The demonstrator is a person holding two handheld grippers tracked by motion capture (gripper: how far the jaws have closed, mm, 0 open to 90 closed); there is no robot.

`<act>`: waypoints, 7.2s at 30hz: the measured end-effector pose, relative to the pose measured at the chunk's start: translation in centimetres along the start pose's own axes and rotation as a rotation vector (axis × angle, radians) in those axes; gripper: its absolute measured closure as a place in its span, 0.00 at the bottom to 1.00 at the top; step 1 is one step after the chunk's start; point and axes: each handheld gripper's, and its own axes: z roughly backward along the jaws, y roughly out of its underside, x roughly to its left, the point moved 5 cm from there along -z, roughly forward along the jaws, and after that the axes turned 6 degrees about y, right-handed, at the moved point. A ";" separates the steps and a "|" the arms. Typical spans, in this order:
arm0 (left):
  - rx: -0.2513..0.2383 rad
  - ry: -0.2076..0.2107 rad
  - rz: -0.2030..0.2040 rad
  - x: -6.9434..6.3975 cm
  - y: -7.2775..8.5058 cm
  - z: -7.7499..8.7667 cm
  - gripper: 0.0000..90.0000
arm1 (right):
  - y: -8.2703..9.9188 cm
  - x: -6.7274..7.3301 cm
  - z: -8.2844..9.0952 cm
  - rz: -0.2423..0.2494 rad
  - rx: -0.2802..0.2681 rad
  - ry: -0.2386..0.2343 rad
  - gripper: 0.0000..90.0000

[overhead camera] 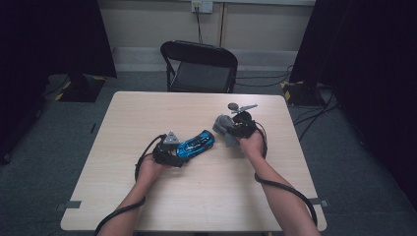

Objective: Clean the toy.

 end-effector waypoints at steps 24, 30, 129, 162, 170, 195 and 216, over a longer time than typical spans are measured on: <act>0.003 0.004 0.000 0.0 0.0 0.0 0.26 | -3.3 12.5 0.3 0.238 -0.045 -0.189 0.88; 0.003 0.000 -0.004 0.0 0.0 0.0 0.26 | -2.5 15.1 -0.7 0.291 -0.004 -0.207 0.87; -0.001 -0.002 0.001 0.0 0.0 0.0 0.26 | -1.0 4.0 -1.4 0.080 -0.011 -0.038 0.87; -0.018 0.014 0.072 0.2 0.3 0.7 0.23 | 1.4 0.7 0.9 0.046 -0.018 -0.014 0.87; -0.042 0.019 0.102 0.6 0.6 2.1 0.23 | 1.1 0.8 1.6 0.048 -0.029 -0.022 0.87; -0.035 0.017 0.004 -0.1 -4.4 1.2 0.40 | 0.6 1.3 2.5 0.074 -0.050 -0.055 0.87; 0.013 -0.001 -0.001 -0.2 -4.7 -1.4 0.46 | 1.0 2.5 2.8 0.101 -0.056 -0.085 0.87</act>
